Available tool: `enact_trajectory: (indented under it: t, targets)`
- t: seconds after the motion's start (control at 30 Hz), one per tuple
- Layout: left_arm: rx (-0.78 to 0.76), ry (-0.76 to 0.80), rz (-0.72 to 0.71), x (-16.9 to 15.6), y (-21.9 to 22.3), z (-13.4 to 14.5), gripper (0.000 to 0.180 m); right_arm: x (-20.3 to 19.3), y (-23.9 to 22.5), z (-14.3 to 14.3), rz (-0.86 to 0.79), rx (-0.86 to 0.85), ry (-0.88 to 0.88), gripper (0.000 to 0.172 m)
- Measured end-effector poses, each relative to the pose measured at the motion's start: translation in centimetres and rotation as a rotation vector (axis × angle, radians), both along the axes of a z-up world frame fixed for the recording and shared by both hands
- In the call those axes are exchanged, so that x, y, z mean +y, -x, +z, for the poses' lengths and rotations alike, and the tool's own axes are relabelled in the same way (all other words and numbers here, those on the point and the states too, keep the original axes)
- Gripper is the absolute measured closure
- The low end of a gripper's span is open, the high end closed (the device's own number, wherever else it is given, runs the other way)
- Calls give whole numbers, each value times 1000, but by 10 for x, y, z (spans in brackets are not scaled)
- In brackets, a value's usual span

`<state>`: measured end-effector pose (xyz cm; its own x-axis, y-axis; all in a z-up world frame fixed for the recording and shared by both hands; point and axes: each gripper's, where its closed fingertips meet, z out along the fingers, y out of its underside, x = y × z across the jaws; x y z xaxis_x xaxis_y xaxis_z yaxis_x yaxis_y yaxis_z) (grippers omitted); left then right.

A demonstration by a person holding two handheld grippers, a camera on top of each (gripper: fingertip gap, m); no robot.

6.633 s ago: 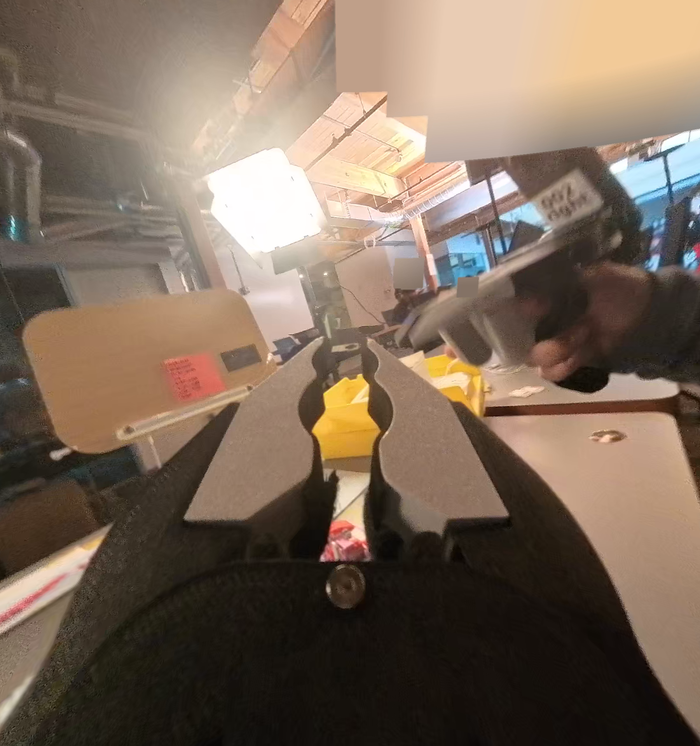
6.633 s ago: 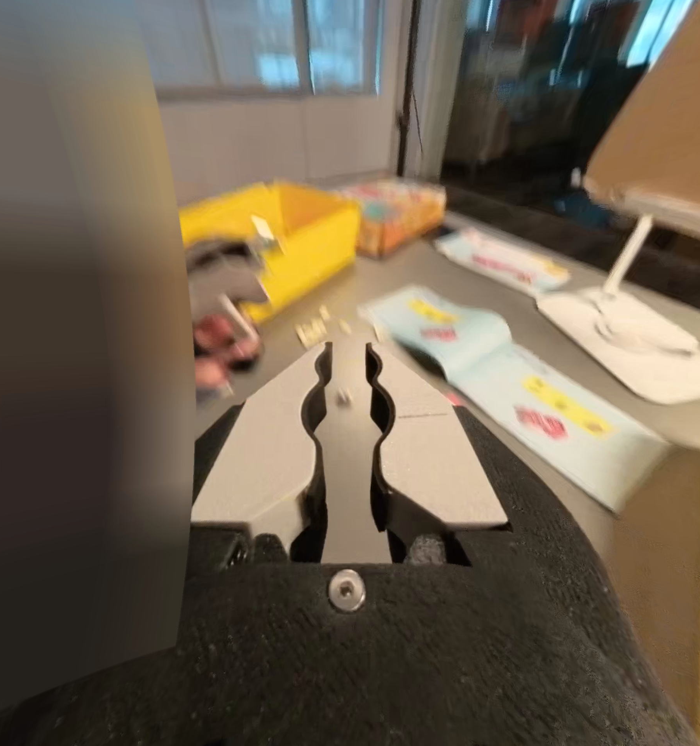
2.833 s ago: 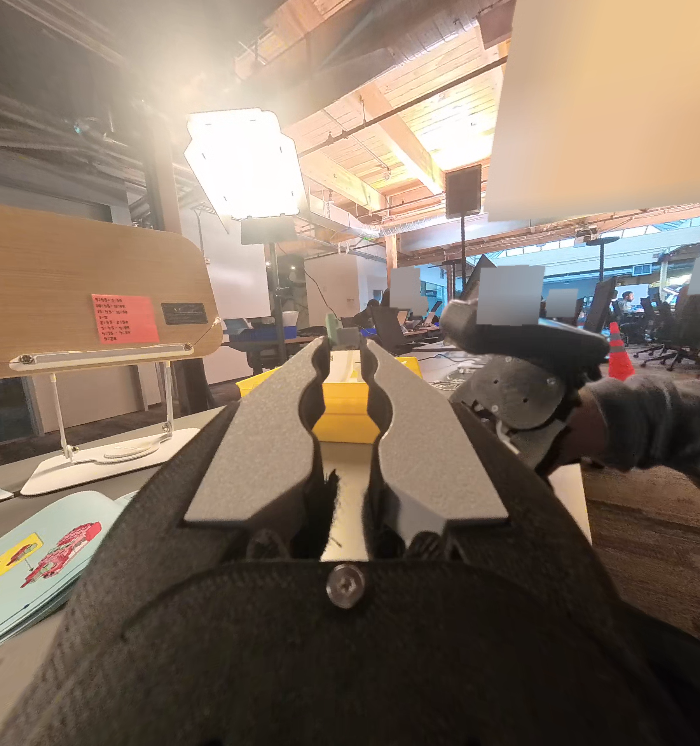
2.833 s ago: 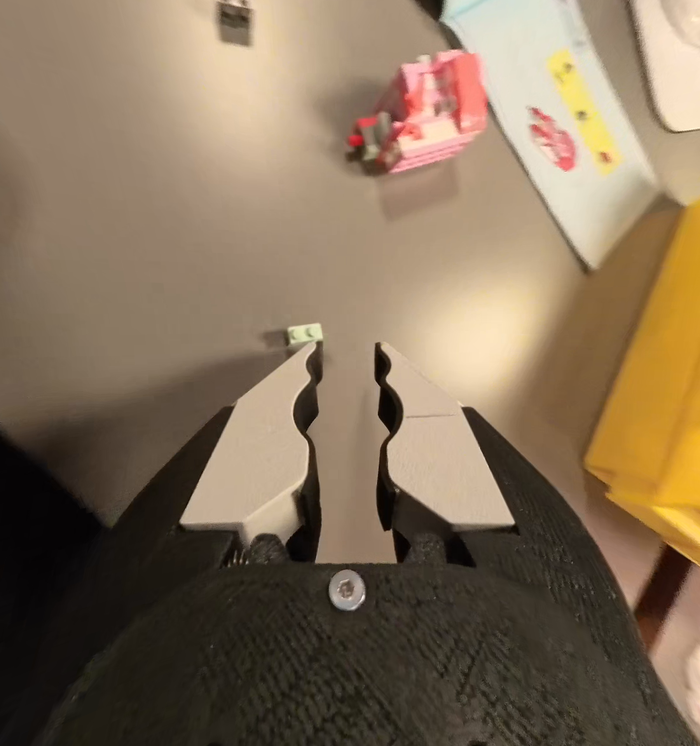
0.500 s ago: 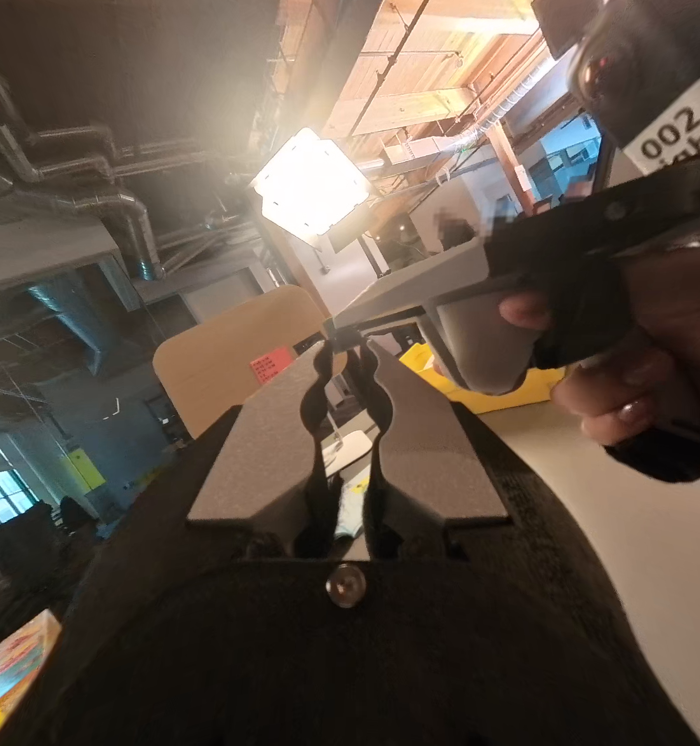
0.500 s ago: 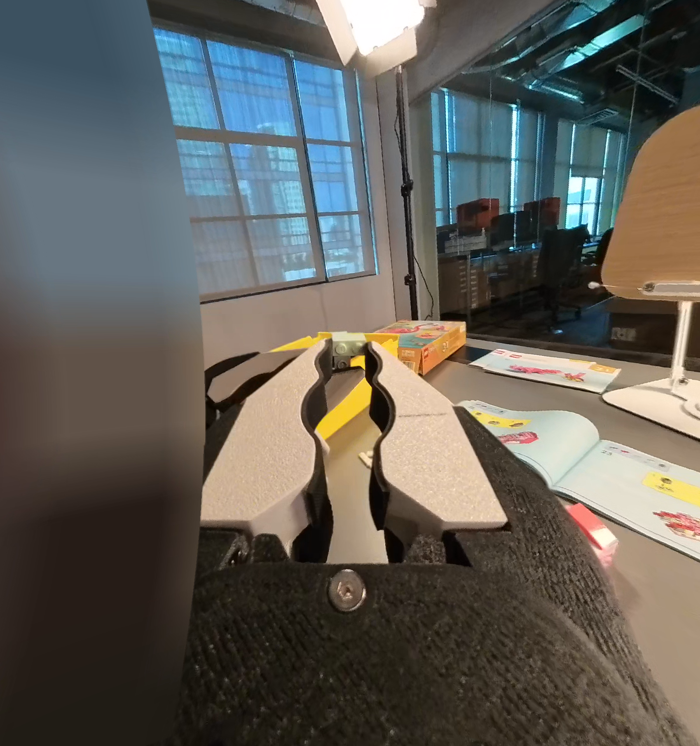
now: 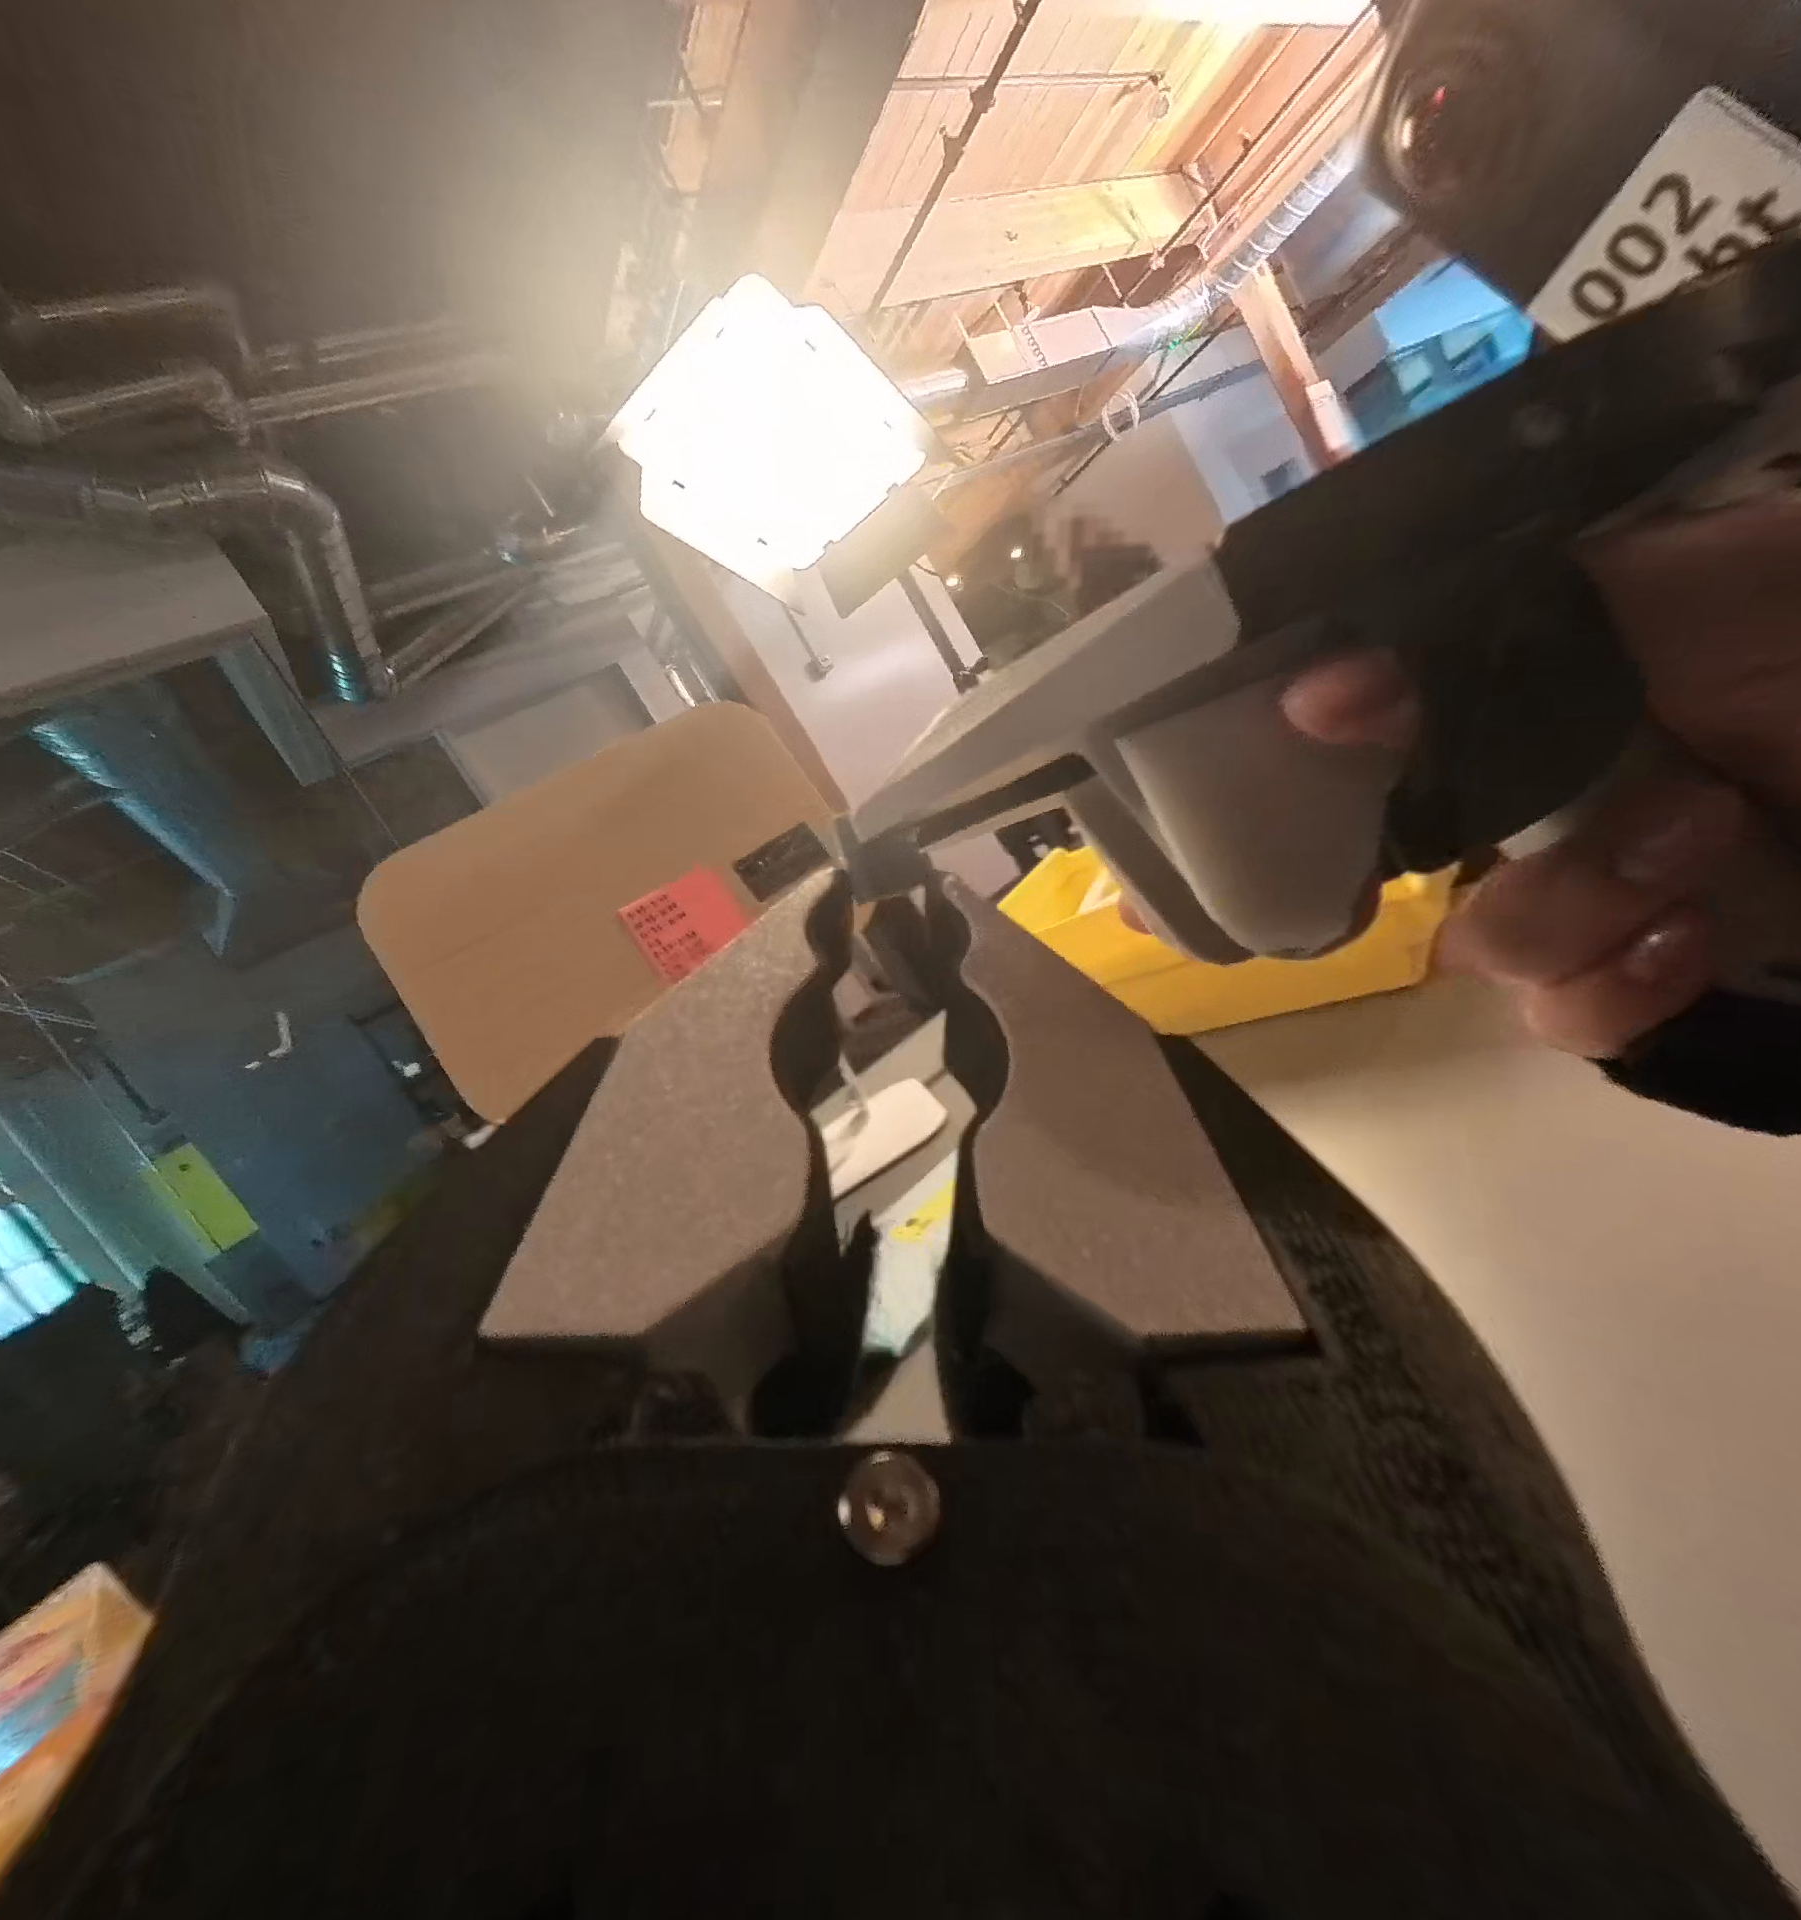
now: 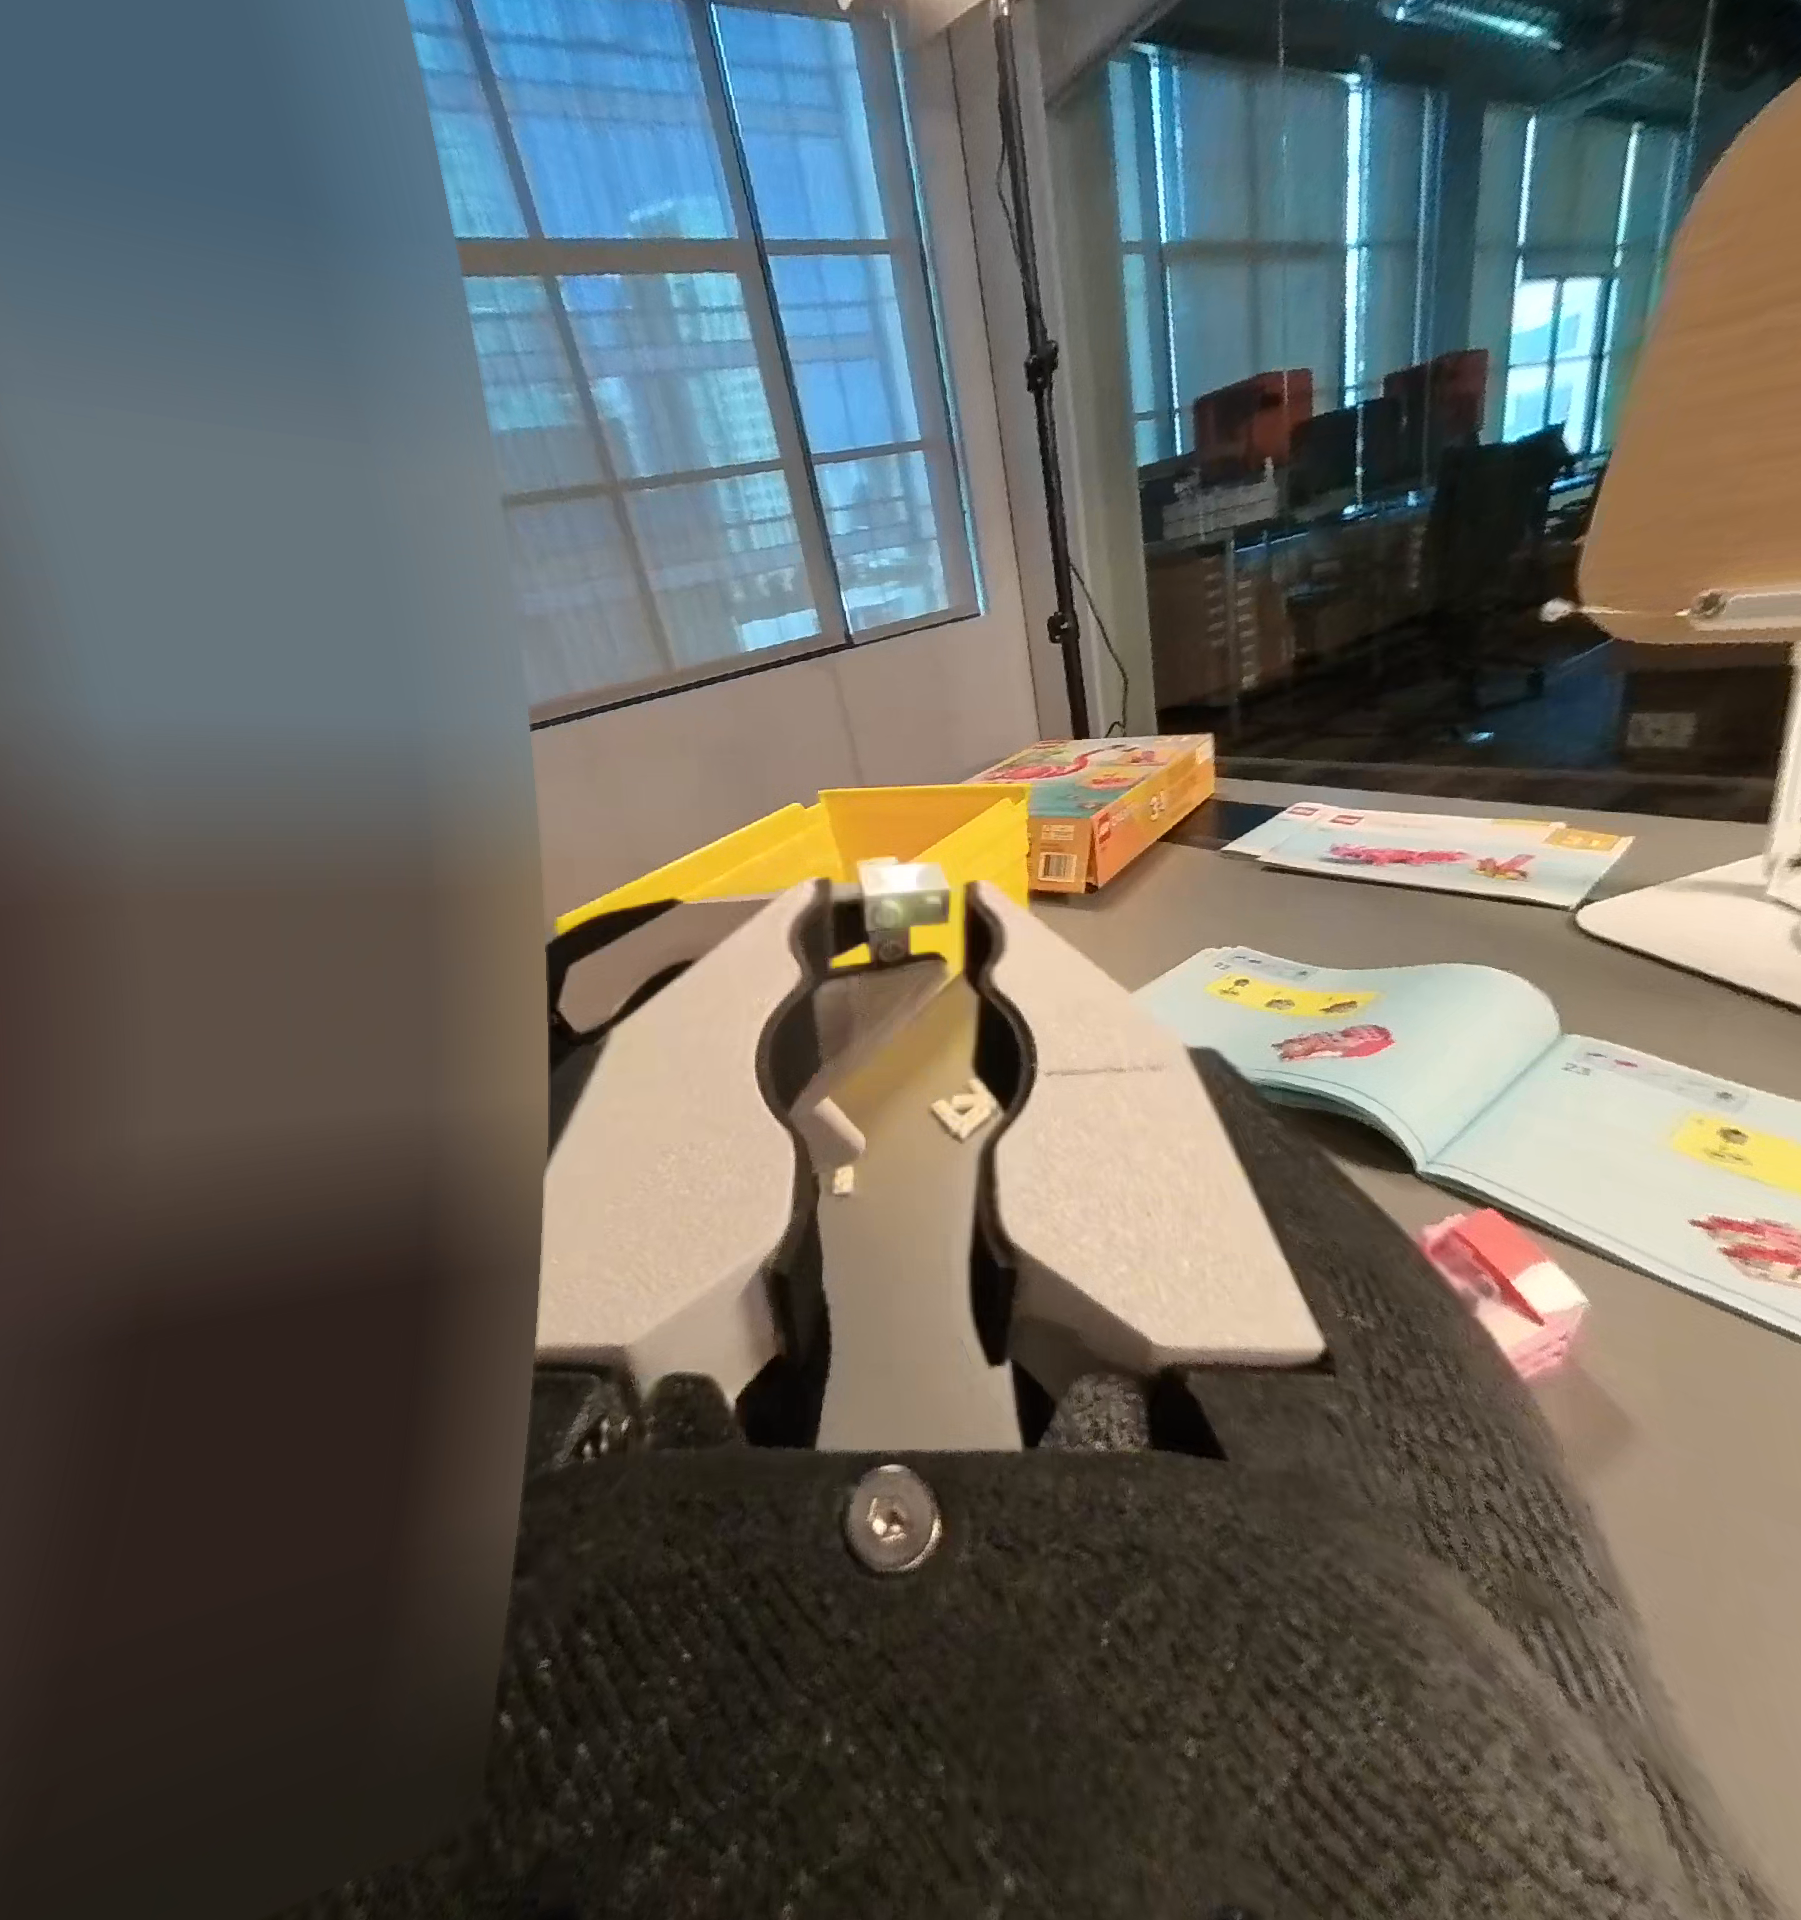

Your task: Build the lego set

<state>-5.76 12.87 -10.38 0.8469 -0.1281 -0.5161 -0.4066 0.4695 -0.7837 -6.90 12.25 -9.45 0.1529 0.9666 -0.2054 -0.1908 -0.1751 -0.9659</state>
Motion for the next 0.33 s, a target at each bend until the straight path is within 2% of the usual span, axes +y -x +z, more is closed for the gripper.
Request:
enact_trajectory:
  t: [0.03,0.1,0.17,0.23,0.33]
  targets:
    - [-22,18,-12,1,1,-1,169,0,-1,2,-8,10,-15,141]
    - [-74,57,-49,4,3,-3,169,0,-6,8,-9,48,-50,136]
    - [-196,130,-160,6,5,-4,168,1,-15,13,-18,73,-115,130]
    - [-386,242,-353,6,6,-3,168,3,-22,14,-46,46,-224,128]
    - [-683,375,-709,-1,11,6,168,6,-25,4,-108,-89,-436,124]
